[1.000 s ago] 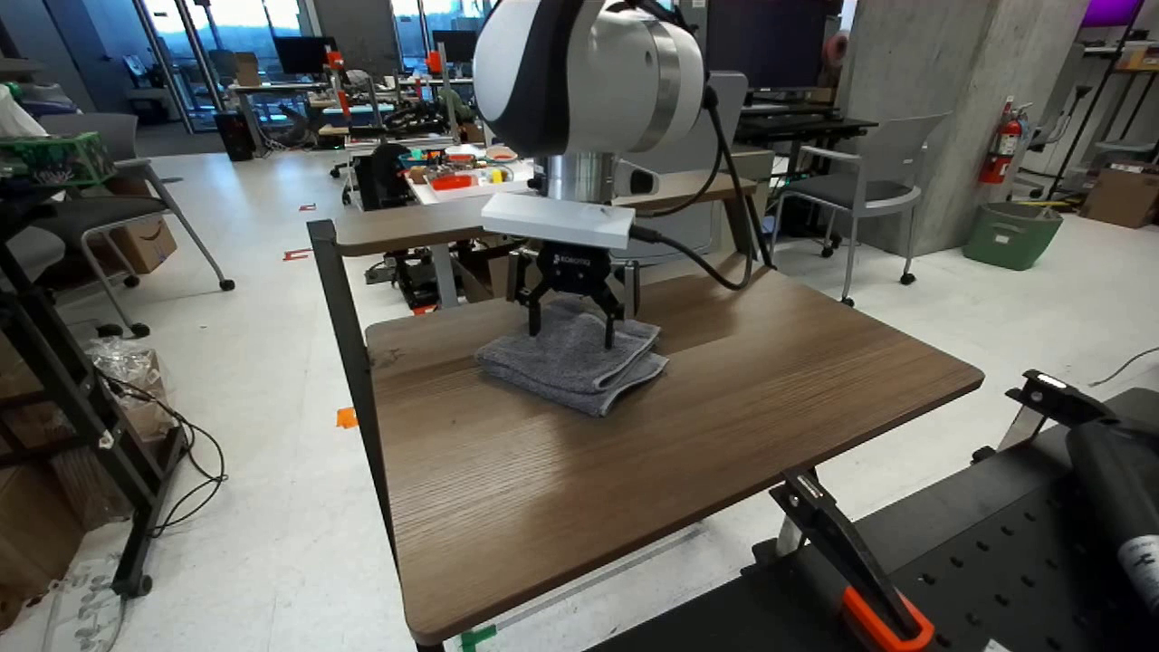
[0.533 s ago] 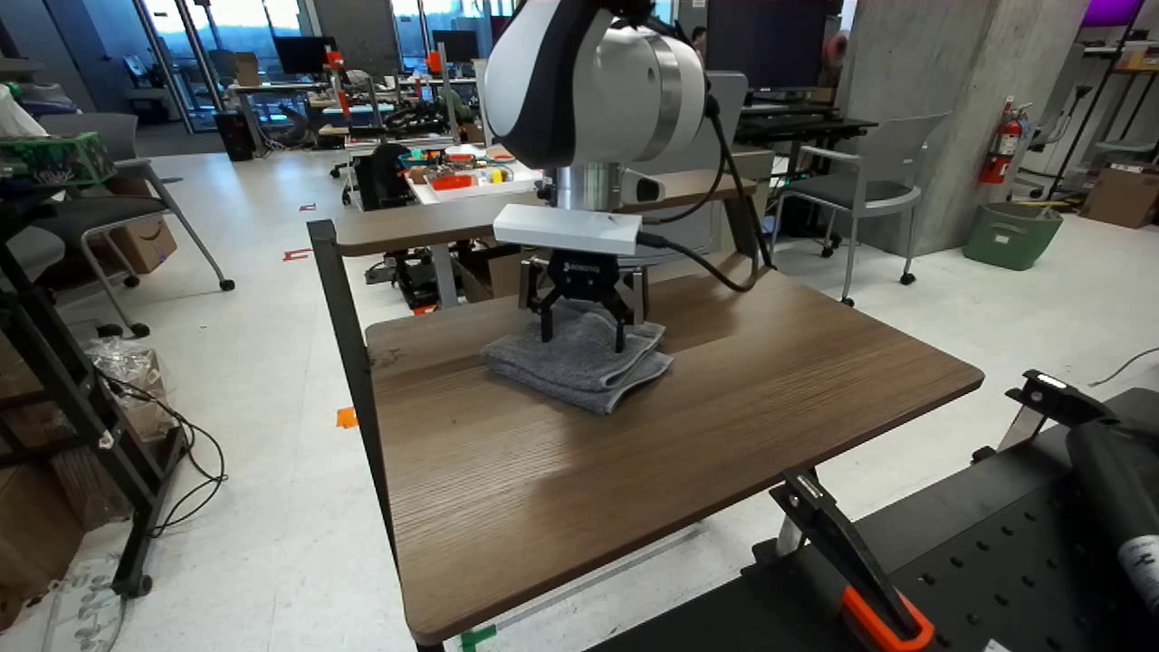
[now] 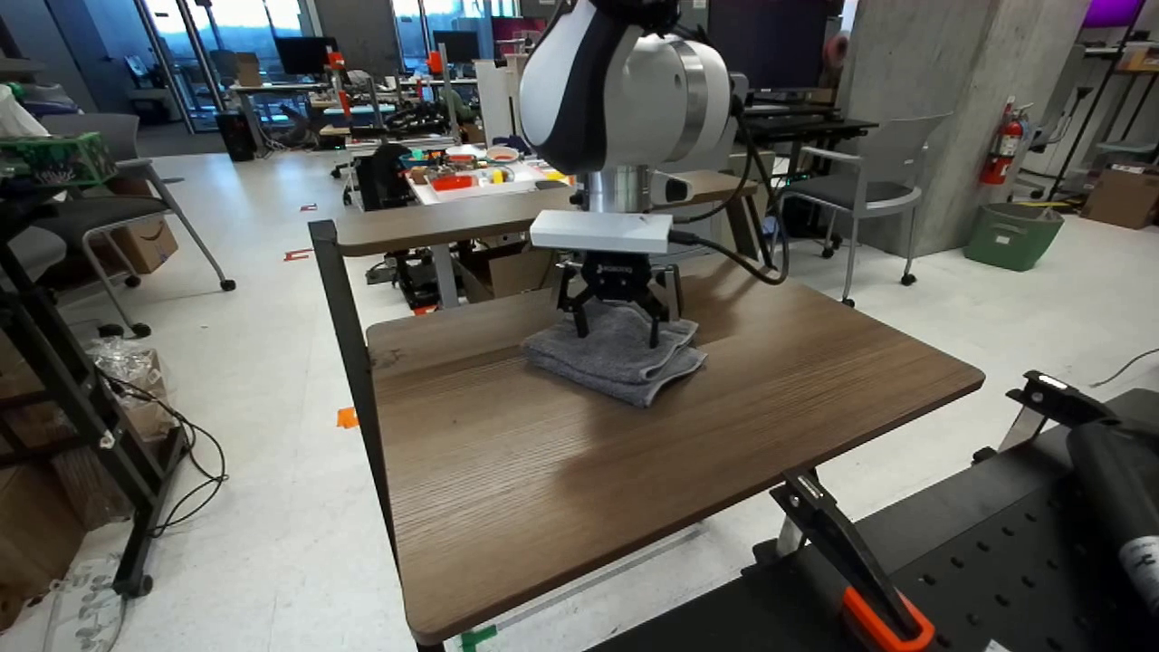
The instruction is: Move the towel to the right
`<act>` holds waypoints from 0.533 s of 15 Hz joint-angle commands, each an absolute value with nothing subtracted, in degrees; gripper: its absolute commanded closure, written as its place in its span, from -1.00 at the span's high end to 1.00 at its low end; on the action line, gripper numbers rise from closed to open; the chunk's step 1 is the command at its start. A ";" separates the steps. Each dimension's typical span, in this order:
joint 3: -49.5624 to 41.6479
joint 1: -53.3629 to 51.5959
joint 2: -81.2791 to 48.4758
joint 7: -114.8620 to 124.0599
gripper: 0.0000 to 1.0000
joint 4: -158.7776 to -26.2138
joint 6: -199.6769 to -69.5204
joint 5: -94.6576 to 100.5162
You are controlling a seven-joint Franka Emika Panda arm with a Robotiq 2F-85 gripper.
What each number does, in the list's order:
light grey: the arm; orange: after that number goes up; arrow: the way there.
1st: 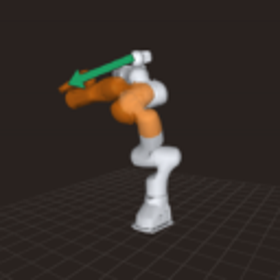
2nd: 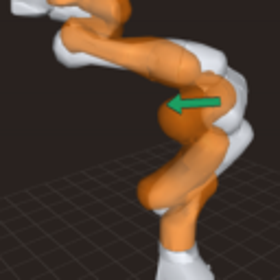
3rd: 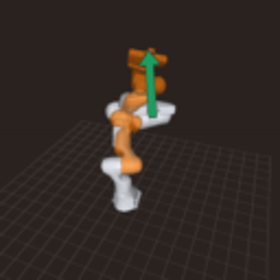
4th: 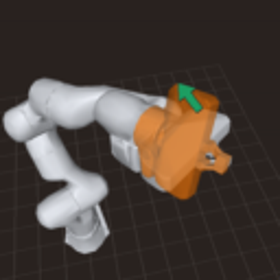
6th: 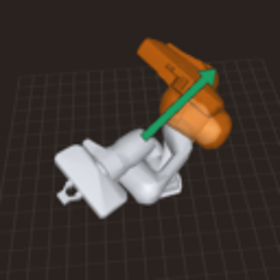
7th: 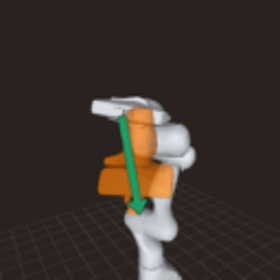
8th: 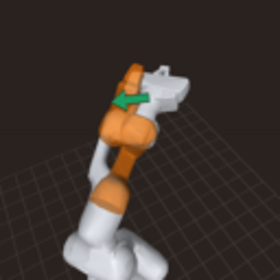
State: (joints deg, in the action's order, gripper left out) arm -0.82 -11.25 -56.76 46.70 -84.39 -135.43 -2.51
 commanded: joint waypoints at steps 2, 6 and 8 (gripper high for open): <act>-3.71 -9.13 -56.27 45.93 1.00 -87.43 -135.05 -3.92; -4.89 -5.43 -54.37 45.20 1.00 -91.58 -135.64 -5.11; -5.39 -3.58 -52.80 45.01 1.00 -94.31 -136.16 -5.83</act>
State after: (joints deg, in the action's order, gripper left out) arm -4.68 -5.83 -55.83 46.66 -88.95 -135.29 -3.38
